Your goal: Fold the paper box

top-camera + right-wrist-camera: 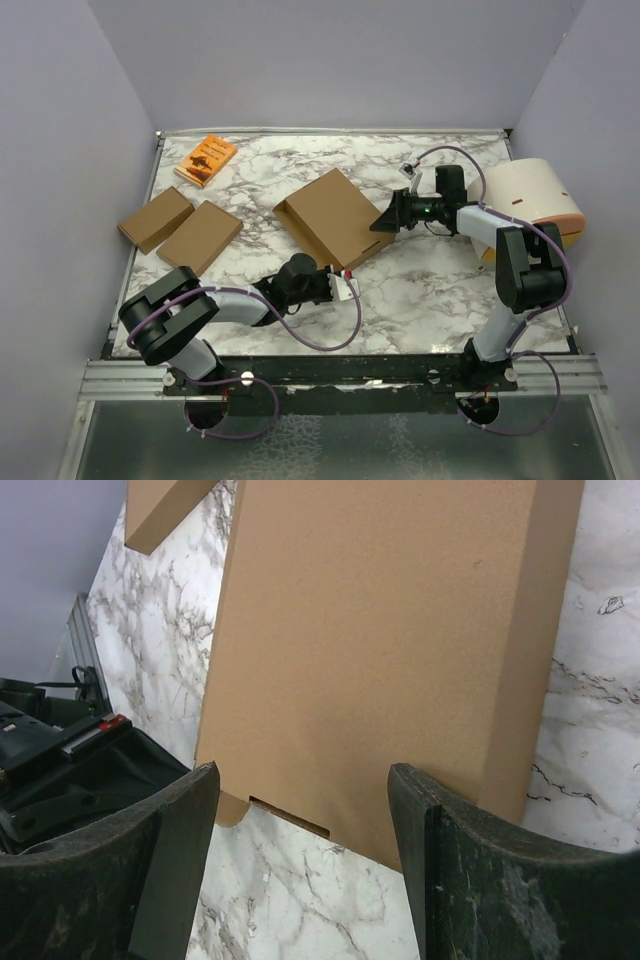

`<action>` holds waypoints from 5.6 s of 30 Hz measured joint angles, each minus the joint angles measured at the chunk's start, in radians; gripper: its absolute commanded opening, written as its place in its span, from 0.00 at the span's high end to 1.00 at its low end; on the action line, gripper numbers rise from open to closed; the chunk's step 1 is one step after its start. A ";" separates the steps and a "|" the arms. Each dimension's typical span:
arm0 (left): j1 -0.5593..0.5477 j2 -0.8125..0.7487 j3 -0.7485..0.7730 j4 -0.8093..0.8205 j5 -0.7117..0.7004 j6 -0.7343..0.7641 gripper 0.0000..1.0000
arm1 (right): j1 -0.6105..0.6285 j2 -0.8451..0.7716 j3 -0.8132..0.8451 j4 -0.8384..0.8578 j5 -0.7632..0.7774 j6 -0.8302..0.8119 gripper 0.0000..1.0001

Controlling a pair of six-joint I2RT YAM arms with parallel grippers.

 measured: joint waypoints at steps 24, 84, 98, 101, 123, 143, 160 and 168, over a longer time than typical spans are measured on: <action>0.000 -0.010 -0.079 0.111 -0.001 -0.005 1.00 | -0.031 -0.044 0.000 -0.014 0.034 -0.099 0.33; 0.118 0.079 -0.257 0.567 0.023 -0.356 1.00 | -0.029 0.064 0.016 -0.071 0.122 -0.080 0.56; 0.133 0.120 -0.298 0.687 0.022 -0.415 1.00 | -0.027 0.068 0.017 -0.072 0.117 -0.079 0.56; 0.133 0.130 -0.309 0.711 0.021 -0.425 1.00 | -0.027 0.068 0.017 -0.072 0.117 -0.079 0.56; 0.134 0.139 -0.326 0.743 0.010 -0.449 1.00 | -0.027 0.072 0.023 -0.080 0.115 -0.079 0.56; 0.142 0.136 -0.311 0.711 -0.004 -0.492 1.00 | -0.027 0.074 0.023 -0.080 0.113 -0.079 0.56; 0.154 0.136 -0.311 0.714 -0.004 -0.526 1.00 | -0.027 0.075 0.024 -0.081 0.111 -0.079 0.56; 0.154 0.135 -0.295 0.688 -0.003 -0.536 1.00 | -0.027 0.076 0.024 -0.080 0.111 -0.079 0.56</action>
